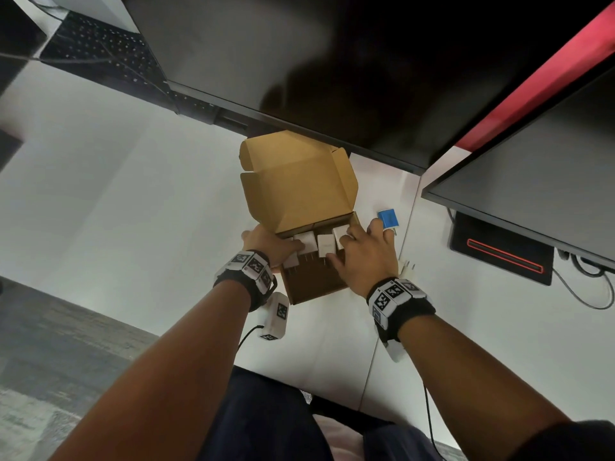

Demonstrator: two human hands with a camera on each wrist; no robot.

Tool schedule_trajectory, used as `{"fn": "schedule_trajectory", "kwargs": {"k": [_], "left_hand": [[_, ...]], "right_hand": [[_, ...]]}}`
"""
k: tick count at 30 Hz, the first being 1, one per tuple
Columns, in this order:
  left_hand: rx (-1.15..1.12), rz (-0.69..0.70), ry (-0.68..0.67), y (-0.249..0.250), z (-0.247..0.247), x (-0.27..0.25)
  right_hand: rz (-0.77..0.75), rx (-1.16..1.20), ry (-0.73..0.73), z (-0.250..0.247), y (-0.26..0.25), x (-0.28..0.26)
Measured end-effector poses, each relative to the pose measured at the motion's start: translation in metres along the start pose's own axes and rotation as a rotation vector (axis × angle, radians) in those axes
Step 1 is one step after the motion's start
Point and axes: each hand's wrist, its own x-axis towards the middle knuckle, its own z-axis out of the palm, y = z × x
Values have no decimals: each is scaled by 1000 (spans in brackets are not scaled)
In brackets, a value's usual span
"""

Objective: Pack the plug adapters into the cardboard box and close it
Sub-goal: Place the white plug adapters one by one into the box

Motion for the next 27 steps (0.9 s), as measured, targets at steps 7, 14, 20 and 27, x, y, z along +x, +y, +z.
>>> {"fn": "schedule_trajectory", "kwargs": {"k": [7,14,20,27], "left_hand": [[-6,-5,17,0,0,-2],[-6,2,62,3,1,-6],[17,-3,70,5,1,-8],[12,-11,66,7,2,-14]], "right_hand": [[36,56,31,2,-2,4],[4,124,123,7,1,11],[-21,492,362,15,33,-1],[35,603,-1,31,109,-30]]}}
